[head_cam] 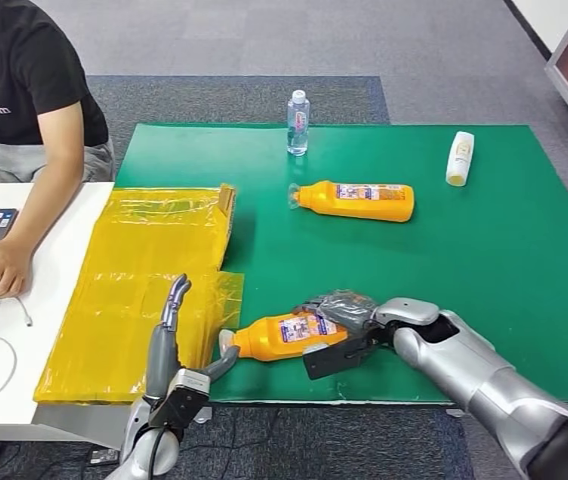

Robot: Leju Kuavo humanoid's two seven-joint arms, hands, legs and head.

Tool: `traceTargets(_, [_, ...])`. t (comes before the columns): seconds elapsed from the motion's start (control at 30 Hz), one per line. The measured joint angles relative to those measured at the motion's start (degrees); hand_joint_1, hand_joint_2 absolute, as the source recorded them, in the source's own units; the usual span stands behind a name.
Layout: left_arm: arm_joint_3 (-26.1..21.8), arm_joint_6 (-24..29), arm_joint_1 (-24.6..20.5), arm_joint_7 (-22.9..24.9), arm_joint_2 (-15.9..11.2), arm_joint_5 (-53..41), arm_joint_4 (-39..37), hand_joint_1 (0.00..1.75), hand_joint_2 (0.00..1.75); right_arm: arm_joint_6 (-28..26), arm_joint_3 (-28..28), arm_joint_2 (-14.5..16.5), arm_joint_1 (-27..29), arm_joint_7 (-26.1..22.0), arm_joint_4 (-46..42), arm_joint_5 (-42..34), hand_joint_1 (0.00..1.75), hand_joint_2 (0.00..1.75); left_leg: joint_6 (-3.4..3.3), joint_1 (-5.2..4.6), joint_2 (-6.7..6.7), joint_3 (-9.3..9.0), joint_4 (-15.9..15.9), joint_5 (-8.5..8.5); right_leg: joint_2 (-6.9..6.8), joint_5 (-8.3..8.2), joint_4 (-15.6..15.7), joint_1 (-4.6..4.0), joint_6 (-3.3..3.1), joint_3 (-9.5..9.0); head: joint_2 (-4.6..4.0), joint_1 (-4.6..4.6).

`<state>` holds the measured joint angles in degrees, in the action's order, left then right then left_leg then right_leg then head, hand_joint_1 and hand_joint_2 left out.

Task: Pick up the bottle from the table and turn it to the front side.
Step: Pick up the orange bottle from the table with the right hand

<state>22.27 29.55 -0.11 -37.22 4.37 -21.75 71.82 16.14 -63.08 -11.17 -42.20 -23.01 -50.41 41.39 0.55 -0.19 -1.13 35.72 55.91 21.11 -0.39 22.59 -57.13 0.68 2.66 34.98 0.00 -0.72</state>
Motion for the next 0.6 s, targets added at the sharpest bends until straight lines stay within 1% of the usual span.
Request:
traceTargets(0.07, [0.0, 0.2, 0.0, 0.0, 0.0, 0.0, -0.1, 0.0, 1.75, 0.3, -1.3, 0.0, -1.0, 0.4, 0.0, -0.5, 1.75, 1.75, 0.0, 0.0, 0.0, 0.01, 0.0, 0.0, -0.01, 0.0, 0.0, 0.0, 0.0, 0.0, 0.0, 0.0])
traceTargets(0.17, [0.0, 0.4, 0.0, 0.0, 0.0, 0.1, -0.3, 0.0, 1.75, -0.8, -2.7, 0.1, -1.6, 0.8, -0.2, -2.1, 1.75, 1.75, 0.0, 0.0, 0.0, 0.02, 0.0, 0.0, -0.01, 0.01, 0.0, 0.0, 0.01, 0.01, 0.0, 0.0])
traceTargets(0.3, [0.0, 0.4, 0.0, 0.0, 0.0, 0.2, -0.3, 0.0, 1.75, -4.7, -3.3, 0.1, -0.5, 0.6, -0.9, -5.2, 1.75, 1.75, -0.01, 0.0, 0.0, 0.06, 0.0, 0.01, -0.01, 0.01, 0.0, 0.0, 0.01, 0.06, 0.0, -0.01])
traceTargets(0.43, [0.0, 0.0, 0.0, 0.0, 0.2, 0.2, -0.3, 0.0, 1.75, -12.1, -1.4, 0.1, 4.3, -1.5, -2.9, -8.3, 1.75, 1.75, -0.03, 0.0, 0.01, 0.17, 0.0, 0.03, -0.02, 0.02, 0.0, 0.0, 0.02, 0.15, 0.0, -0.01])
traceTargets(0.53, [0.0, -0.1, 0.1, 0.0, 0.4, 0.2, -0.1, 0.0, 1.75, -17.8, 2.1, 0.3, 8.9, -3.2, -5.5, -8.8, 1.75, 1.75, -0.03, 0.0, 0.04, 0.29, 0.0, 0.04, -0.05, 0.06, 0.0, -0.01, 0.03, 0.24, 0.0, 0.0])
traceTargets(0.6, [0.0, -0.1, 0.2, 0.0, 0.5, 0.2, 0.2, 0.0, 1.75, -20.1, 4.7, 0.7, 11.7, -3.8, -7.3, -8.6, 1.75, 1.75, -0.02, 0.0, 0.06, 0.36, 0.0, 0.05, -0.06, 0.07, 0.0, -0.01, 0.03, 0.3, 0.0, -0.01])
